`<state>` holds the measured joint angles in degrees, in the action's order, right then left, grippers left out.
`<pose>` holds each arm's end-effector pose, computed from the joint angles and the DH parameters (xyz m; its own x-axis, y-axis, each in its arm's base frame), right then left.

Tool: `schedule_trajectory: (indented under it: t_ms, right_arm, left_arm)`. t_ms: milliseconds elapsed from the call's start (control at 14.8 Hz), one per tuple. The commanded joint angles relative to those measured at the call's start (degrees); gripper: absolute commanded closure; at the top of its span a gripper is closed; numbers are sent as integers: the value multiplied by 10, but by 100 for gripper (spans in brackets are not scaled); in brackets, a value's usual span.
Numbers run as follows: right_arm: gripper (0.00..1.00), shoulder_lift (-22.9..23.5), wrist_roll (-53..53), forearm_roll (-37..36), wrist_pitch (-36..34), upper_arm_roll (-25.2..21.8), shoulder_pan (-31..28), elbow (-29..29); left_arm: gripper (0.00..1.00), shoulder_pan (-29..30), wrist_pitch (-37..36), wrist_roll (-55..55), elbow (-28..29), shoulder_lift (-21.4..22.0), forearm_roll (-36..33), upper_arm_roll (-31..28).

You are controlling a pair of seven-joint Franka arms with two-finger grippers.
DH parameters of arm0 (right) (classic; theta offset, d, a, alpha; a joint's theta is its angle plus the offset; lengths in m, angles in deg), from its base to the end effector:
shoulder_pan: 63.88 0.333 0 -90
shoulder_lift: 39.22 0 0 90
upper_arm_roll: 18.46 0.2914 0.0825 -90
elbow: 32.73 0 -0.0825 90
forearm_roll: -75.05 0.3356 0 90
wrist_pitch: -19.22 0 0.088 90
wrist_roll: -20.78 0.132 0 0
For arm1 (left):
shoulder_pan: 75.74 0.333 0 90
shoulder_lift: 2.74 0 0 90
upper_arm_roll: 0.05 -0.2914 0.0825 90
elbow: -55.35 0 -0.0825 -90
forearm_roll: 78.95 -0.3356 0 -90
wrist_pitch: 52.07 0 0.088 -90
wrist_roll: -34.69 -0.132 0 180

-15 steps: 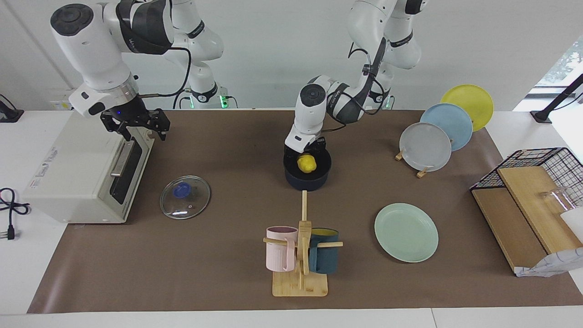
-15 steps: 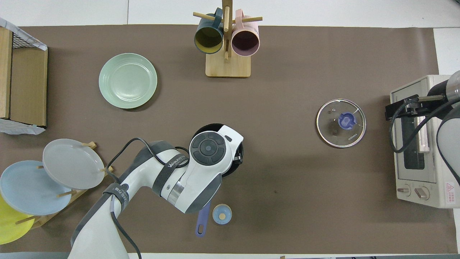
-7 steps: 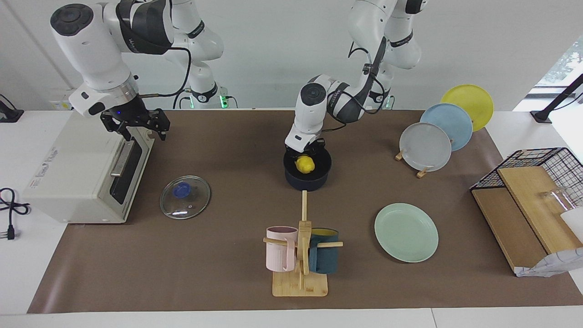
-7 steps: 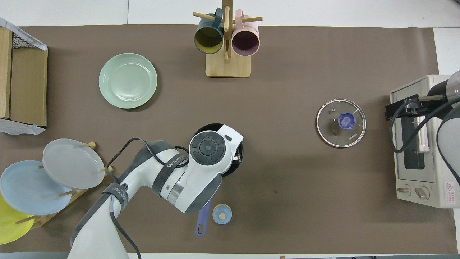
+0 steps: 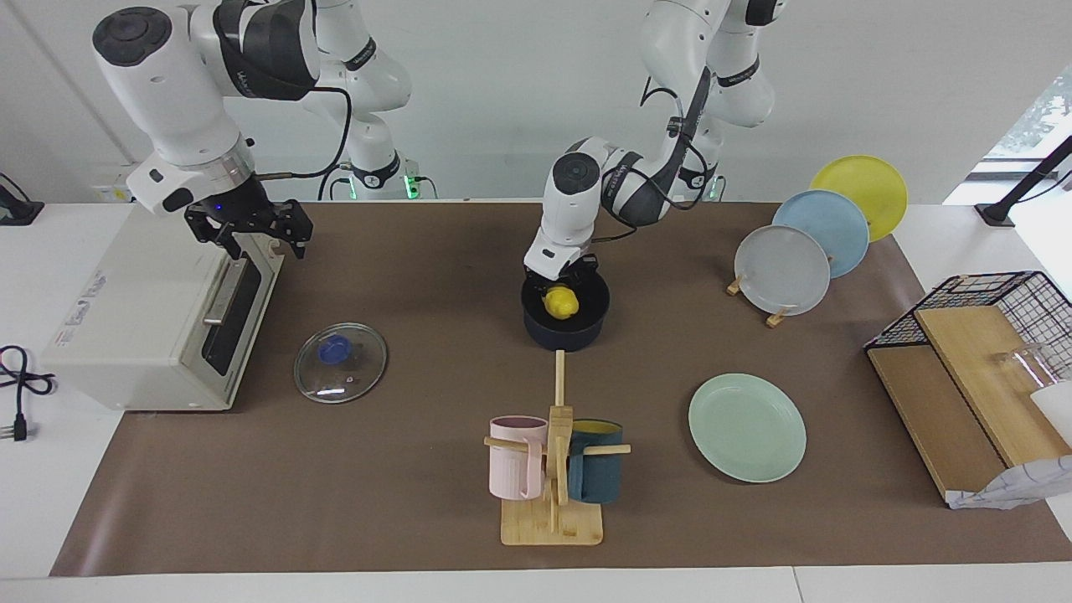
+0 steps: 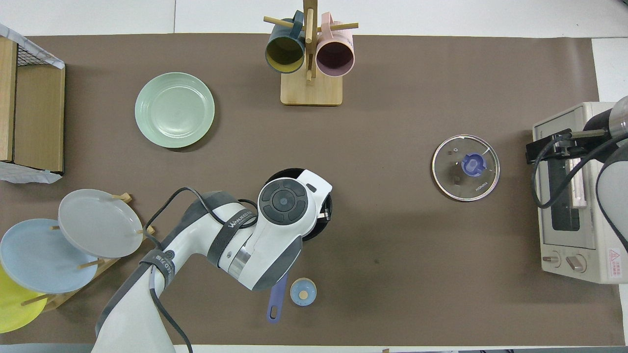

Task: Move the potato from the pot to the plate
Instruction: 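Close the left gripper on the yellow potato, then lift the potato out and carry it to the green plate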

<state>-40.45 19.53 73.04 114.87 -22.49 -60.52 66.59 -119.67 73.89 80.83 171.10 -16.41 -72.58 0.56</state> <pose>0.5023 -0.0105 0.5250 0.9990 0.0137 -0.0434 0.0151 -0.9994 0.0323 0.3812 -0.3836 0.3105 0.9897 0.0947 -0.1075 0.0969 -0.9952 0.0155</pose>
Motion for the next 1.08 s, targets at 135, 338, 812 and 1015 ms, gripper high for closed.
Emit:
schedule_trajectory:
  t_ms: [135, 338, 812, 1015]
  right_arm:
    - [0, -4, 9, 8, 2, -2, 0, 4]
    - [0, -4, 9, 8, 2, -2, 0, 4]
    - [0, -4, 9, 8, 2, -2, 0, 4]
    - [0, -4, 9, 8, 2, -2, 0, 4]
  left_arm:
    - [100, 9, -48, -15, -21, 25, 10, -8]
    - [100, 10, -68, -16, -36, 28, 10, -8]
    - [100, 69, -175, -56, -121, 41, 21, -7]
    - [100, 127, -256, -119, -205, 31, 35, -11]
